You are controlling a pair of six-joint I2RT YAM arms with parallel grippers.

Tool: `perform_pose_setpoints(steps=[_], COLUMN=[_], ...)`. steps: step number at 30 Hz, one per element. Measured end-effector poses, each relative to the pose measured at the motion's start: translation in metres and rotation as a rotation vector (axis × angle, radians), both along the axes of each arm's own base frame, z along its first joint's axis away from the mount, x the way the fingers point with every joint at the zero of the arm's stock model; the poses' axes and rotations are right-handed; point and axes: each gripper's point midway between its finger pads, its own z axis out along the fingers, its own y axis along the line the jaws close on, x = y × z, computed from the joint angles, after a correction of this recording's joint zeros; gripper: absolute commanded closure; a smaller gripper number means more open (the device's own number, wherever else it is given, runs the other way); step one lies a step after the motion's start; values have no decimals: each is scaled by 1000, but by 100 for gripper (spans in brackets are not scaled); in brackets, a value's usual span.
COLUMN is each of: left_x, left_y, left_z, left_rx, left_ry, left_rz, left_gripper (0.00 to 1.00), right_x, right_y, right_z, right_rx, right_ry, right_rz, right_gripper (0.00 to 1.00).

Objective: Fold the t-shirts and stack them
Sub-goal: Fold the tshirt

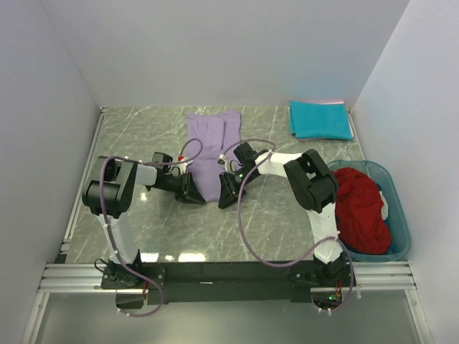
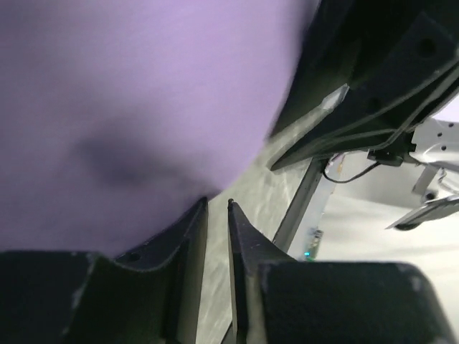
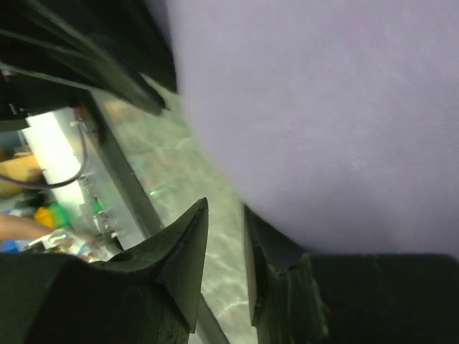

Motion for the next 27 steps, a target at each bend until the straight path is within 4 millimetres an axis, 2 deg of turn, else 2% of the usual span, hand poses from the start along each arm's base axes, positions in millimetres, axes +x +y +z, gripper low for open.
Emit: perform_pose_setpoints(steps=[2, 9, 11, 14, 18, 20, 24, 25, 27], left_x=[-4, 1, -1, -7, -10, -3, 23, 28, 25], left_y=[7, 37, 41, 46, 64, 77, 99, 103, 108], left_z=[-10, -10, -9, -5, 9, 28, 74, 87, 104], left_rx=[5, -40, -47, -60, -43, -24, 58, 90, 159], left_ry=[58, 141, 149, 153, 92, -10, -354, -493, -730], left_rz=[27, 112, 115, 104, 82, 69, 11, -23, -91], left_gripper=[77, 72, 65, 61, 58, 58, 56, 54, 50], right_x=[-8, 3, 2, 2, 8, 16, 33, 34, 31], right_y=[-3, -28, -35, -47, -62, -68, -73, -71, -64], right_z=[-9, -8, -7, -3, 18, 38, 74, 80, 81], right_rx=[4, -3, -22, -70, -118, -129, -169, -181, -211], right_ry=[88, 111, 93, 28, -111, -231, -518, -594, -733], right_rz=[-15, -83, -81, -68, -41, -29, 12, 32, 95], right_gripper=[65, 64, 63, 60, 49, 43, 41, 41, 41])
